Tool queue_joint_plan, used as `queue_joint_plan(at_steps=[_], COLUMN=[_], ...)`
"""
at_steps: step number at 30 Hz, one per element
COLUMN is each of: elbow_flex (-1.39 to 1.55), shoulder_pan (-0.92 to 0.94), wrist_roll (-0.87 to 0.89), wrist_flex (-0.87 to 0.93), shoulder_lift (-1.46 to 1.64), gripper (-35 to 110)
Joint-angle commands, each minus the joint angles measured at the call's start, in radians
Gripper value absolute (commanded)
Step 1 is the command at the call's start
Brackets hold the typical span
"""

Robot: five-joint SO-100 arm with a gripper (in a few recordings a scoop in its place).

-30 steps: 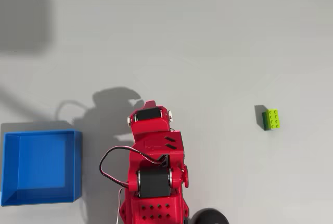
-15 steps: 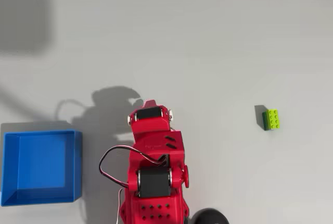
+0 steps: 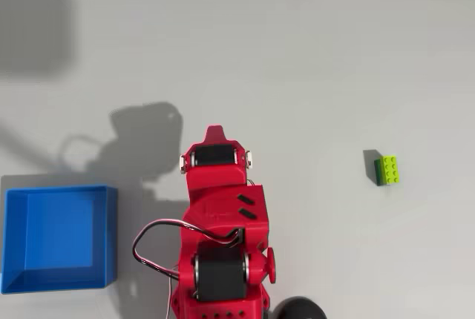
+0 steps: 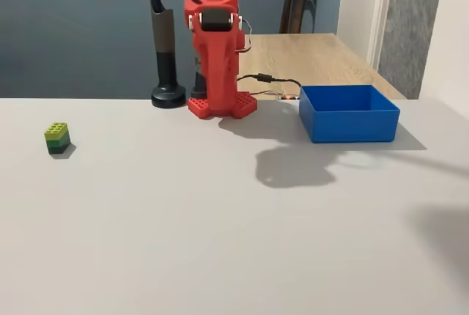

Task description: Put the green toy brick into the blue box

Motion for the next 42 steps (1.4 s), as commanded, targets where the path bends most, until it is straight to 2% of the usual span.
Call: queue_joint_plan(at_steps=[1, 16, 24, 31, 37, 42], elbow_flex=[-0.127, -0.514, -0.796, -0.896, -0.927, -0.911], shoulder_pan=[0.011, 0.144, 0.287, 0.449, 0.595, 0.738], wrist_roll=[0.048, 0.155, 0.209, 0.222, 0.222, 0.216], wrist_flex=[0.02, 0.143, 0.227, 0.229, 0.225, 0.225], shoulder_lift=[-0.117, -0.62, -0.884, -1.028, -1.103, -1.126], gripper=[0, 0, 0, 2, 27, 34])
